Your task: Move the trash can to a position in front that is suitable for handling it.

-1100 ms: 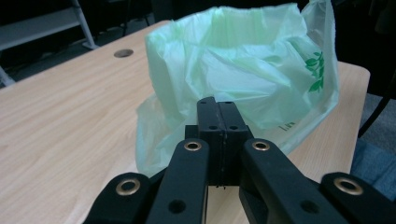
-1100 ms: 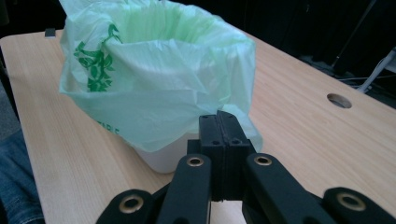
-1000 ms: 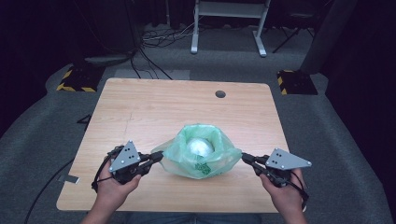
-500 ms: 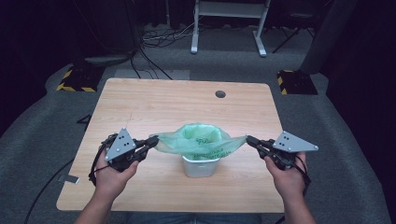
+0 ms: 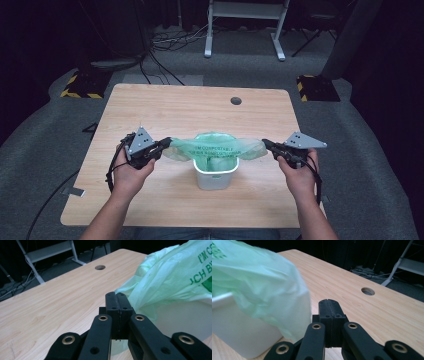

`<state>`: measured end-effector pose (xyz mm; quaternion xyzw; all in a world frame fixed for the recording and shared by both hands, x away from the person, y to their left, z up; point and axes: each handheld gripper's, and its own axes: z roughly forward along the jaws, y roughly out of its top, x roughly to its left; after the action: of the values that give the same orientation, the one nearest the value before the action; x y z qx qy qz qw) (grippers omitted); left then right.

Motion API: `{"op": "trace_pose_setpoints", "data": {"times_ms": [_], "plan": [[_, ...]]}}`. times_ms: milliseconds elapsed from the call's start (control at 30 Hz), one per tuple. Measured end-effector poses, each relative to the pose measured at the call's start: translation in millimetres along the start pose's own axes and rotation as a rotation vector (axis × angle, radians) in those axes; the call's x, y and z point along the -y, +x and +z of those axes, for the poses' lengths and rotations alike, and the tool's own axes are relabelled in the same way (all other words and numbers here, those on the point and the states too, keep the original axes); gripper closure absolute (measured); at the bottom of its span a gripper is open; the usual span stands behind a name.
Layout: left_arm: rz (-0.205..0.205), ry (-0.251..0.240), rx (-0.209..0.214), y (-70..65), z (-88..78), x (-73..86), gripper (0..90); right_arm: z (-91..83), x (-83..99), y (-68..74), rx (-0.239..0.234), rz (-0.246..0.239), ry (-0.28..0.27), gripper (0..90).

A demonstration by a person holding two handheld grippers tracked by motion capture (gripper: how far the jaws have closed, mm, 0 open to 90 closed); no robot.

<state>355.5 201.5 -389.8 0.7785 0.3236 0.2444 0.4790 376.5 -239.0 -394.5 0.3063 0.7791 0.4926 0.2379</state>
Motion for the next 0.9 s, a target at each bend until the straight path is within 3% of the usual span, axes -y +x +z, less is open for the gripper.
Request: {"op": "trace_pose_setpoints", "data": {"times_ms": [167, 200, 233, 267, 300, 367, 467, 567, 733, 900], "plan": [[-0.023, 0.001, 0.002, 0.5, -4.0, 1.0, 89.9, -2.1, 5.2, 0.1, 0.012, 0.008, 0.015, 90.0], [-0.034, -0.009, 0.003, 0.1, -6.1, 1.4, 88.2, -4.9, 5.0, 1.5, 0.018, 0.0, 0.015, 85.6], [-0.049, -0.018, 0.008, -0.5, -9.4, 2.1, 84.3, -8.3, 4.5, 3.1, 0.031, -0.009, 0.012, 80.0], [-0.049, -0.018, 0.008, -0.5, -9.4, 2.1, 72.7, -8.3, 4.5, 3.1, 0.031, -0.009, 0.012, 80.0], [-0.058, -0.036, 0.001, -2.1, -12.1, 3.1, 66.1, -16.8, 3.9, 6.2, 0.058, -0.022, 0.022, 69.8], [-0.058, -0.047, -0.007, -5.1, -16.6, 4.7, 52.0, -24.2, 4.6, 8.7, 0.064, -0.02, 0.024, 63.4], [-0.059, -0.054, 0.001, -8.7, -20.8, 6.2, 42.1, -33.0, 5.9, 11.8, 0.083, -0.02, 0.029, 60.1], [-0.044, -0.056, 0.004, -15.4, -26.5, 7.1, 40.5, -47.7, 8.4, 19.7, 0.092, -0.01, 0.024, 59.2], [-0.023, -0.064, -0.019, -23.1, -30.1, 6.1, 35.4, -51.4, 10.6, 39.3, 0.019, -0.018, 0.028, 63.9], [-0.037, -0.041, -0.012, -22.3, -24.4, 9.1, 33.9, -30.7, 15.6, 53.5, -0.086, -0.017, 0.058, 69.5]]}}
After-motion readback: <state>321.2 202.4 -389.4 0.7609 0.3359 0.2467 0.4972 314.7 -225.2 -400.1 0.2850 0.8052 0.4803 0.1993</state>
